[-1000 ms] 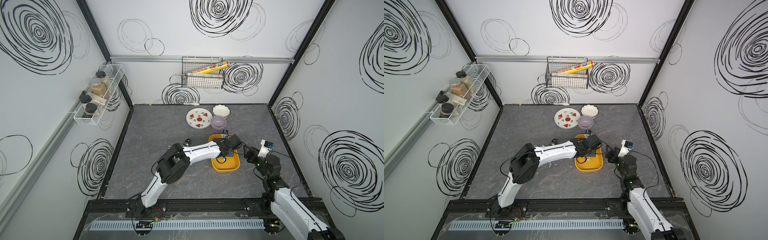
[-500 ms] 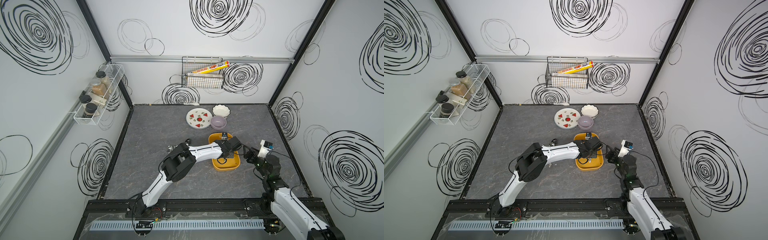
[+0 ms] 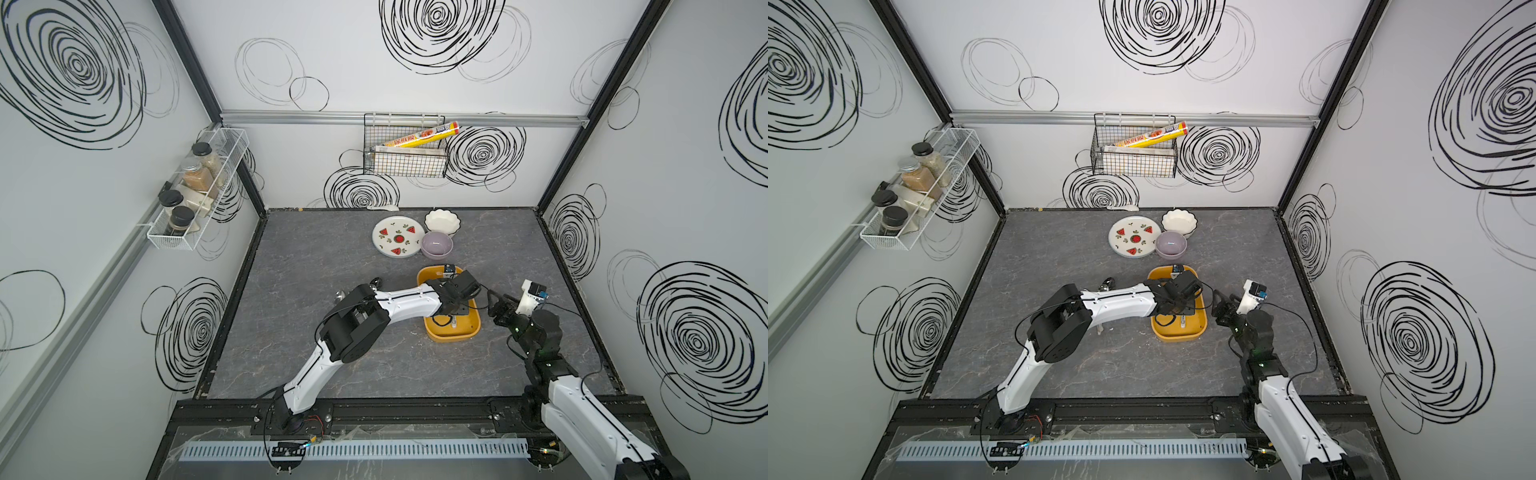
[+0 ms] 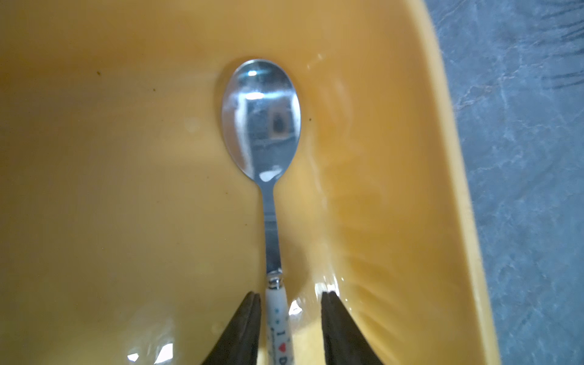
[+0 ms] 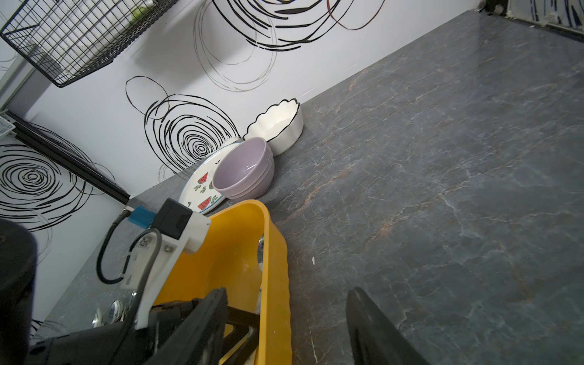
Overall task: Put the spoon into the storage box
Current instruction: Place the spoon in the storage box.
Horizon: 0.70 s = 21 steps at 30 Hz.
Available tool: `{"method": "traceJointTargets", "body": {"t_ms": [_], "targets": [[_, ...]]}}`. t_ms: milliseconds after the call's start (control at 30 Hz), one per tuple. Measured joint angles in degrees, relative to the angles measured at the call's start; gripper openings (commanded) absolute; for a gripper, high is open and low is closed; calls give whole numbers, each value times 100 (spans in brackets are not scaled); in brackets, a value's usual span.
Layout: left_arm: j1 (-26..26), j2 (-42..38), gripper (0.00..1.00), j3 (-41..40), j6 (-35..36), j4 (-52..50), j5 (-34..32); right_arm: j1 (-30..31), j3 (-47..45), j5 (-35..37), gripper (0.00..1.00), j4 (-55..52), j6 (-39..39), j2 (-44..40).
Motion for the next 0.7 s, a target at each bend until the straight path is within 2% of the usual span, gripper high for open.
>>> {"method": "traceJointTargets", "body": {"t_ms": [67, 167, 233, 367, 467, 533, 633, 700], "targets": [[0, -225, 40, -157, 87, 22, 26, 0, -7, 28, 64, 2, 0, -15], [0, -1019, 50, -651, 267, 42, -9, 0, -9, 35, 61, -9, -48, -48], [4, -1882, 55, -1113, 411, 70, -122, 0, 72, 17, 60, -205, -111, -98], [293, -4030, 56, -2291, 627, 210, -374, 39, 715, -197, 56, -916, -232, -103], [1117, -5786, 56, -3418, 726, 129, -494, 243, 1685, -393, 53, -1513, -361, 208], [1904, -6773, 55, -4083, 804, -190, -573, 529, 2457, -531, 51, -1823, -380, 623], [2688, -7713, 57, -4656, 986, -846, -645, 1327, 3106, -579, 51, -1963, -199, 1266], [2959, -8135, 59, -4828, 1058, -1259, -741, 2050, 3259, -531, 51, -1978, 13, 1735]]}}
